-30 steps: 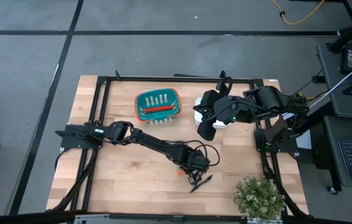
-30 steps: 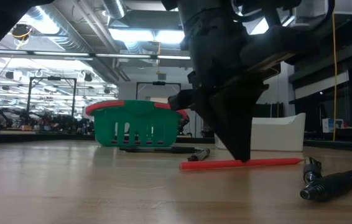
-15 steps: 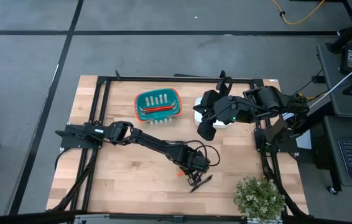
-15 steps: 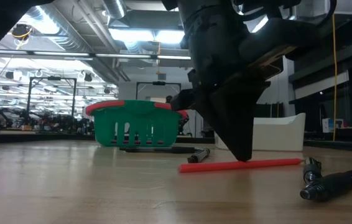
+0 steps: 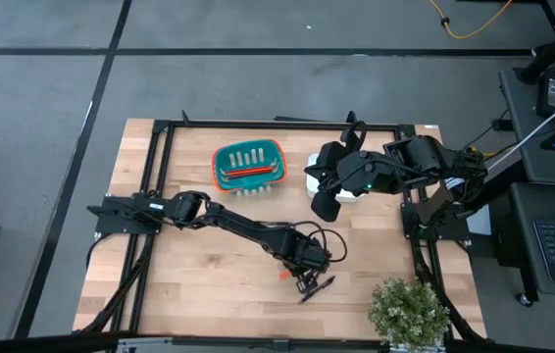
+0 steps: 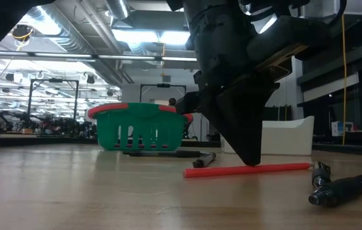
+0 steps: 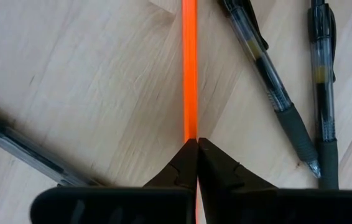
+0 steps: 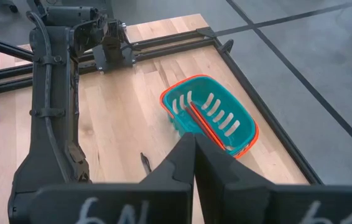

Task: Sort pens & pencils
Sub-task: Put the orange pencil into the blue bin

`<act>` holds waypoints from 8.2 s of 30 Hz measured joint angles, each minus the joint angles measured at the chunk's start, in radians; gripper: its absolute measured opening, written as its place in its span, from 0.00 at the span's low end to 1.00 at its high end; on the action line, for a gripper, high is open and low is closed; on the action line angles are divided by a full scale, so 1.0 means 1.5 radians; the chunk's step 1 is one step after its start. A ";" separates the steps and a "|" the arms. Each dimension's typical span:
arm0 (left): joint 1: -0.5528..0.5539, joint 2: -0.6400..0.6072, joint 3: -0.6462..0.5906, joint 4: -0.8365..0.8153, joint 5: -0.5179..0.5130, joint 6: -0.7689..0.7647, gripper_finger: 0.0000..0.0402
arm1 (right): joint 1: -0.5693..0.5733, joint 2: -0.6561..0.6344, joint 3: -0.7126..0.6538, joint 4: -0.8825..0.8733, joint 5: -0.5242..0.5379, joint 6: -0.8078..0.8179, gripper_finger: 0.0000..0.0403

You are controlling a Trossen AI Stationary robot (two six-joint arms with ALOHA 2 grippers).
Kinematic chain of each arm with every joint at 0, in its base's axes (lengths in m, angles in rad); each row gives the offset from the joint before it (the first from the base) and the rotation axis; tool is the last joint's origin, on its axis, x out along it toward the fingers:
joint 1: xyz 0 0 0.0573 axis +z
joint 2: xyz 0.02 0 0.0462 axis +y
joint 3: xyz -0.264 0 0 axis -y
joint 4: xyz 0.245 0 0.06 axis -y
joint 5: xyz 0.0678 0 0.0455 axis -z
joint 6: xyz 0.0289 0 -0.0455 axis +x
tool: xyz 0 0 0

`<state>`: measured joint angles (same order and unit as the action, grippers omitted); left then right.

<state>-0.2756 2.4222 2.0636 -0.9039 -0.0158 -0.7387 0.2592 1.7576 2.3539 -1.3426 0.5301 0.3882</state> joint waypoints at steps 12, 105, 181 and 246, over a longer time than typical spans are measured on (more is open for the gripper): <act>0.002 0.002 0.000 0.020 -0.011 -0.002 0.12 | 0.000 0.000 0.000 0.000 0.000 0.002 0.02; -0.020 0.031 0.106 -0.181 -0.137 0.043 0.00 | 0.000 0.000 0.000 0.017 -0.001 0.001 0.02; 0.041 0.025 0.001 -0.102 -0.053 -0.065 0.12 | 0.000 0.000 0.000 0.014 -0.007 -0.001 0.02; 0.002 0.013 0.154 -0.389 -0.201 -0.023 0.05 | -0.001 0.000 0.000 0.025 -0.006 -0.013 0.02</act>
<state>-0.2728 2.4418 2.2944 -1.4880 -0.3171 -0.7739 0.2584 1.7576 2.3542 -1.3056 0.5213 0.3693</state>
